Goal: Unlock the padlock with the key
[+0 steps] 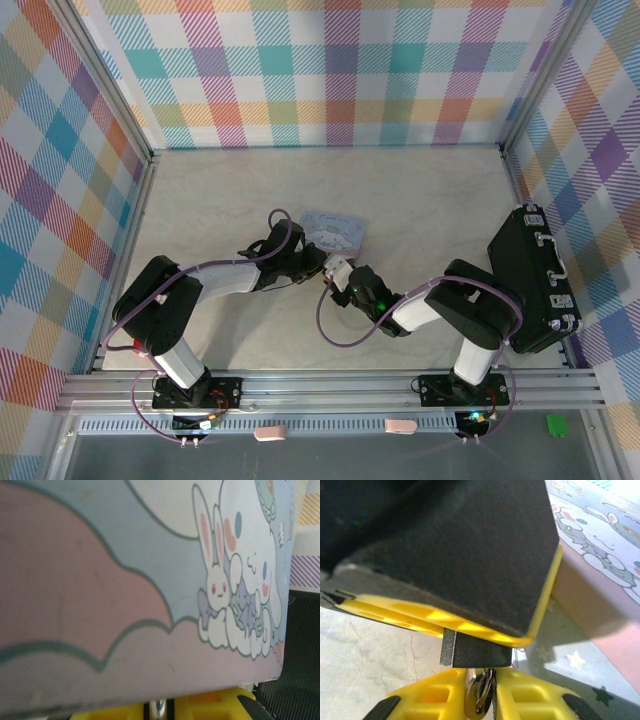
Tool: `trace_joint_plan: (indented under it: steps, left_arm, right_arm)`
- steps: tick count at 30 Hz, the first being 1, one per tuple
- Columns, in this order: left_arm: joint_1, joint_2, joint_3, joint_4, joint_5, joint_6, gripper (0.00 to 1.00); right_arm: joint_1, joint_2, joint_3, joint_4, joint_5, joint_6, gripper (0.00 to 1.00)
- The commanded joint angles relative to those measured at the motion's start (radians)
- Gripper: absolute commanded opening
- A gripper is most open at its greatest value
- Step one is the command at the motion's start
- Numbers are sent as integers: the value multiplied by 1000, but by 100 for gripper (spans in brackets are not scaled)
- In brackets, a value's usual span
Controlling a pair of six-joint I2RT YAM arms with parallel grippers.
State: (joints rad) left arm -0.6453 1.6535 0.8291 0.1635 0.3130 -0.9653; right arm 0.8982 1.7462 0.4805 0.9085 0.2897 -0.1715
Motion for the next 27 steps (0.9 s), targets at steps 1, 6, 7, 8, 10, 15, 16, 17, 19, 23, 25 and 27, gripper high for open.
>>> trace_joint_plan:
  steps: [1,6,7,8,10,15,16,17,19,23,25,27]
  left_arm:
    - [-8,-27,-3,5,49,-2,0]
    - [-7,-29,-4,4,45,-1,0]
    - [-7,-29,-6,4,43,-1,0]
    - [-8,-28,-6,4,43,-1,0]
    - [-8,-26,-6,4,41,0,0]
    - [-8,-24,-10,-11,5,40,0]
    - [-6,-24,-12,-11,-4,47,0]
    - [-5,-23,-17,-5,-10,54,0]
    - [-4,-19,-19,4,-20,62,0]
    - [-4,10,-8,41,-7,59,0]
    - [-4,21,1,48,-3,57,0]
    - [-4,26,9,47,-4,60,0]
  right_arm:
    - [-5,19,26,57,28,19,14]
    - [-5,14,14,58,26,46,4]
    - [-5,8,9,57,20,54,3]
    - [-5,4,6,56,12,63,2]
    - [-5,-11,2,44,-13,101,0]
    - [-17,-89,30,-120,-153,250,0]
    - [-22,-105,33,-151,-183,286,0]
    - [-28,-123,35,-177,-218,327,0]
    - [-44,-145,35,-205,-296,398,0]
    - [-73,-152,37,-228,-419,528,0]
    - [-88,-141,28,-202,-456,578,0]
    - [-92,-135,17,-190,-451,592,0]
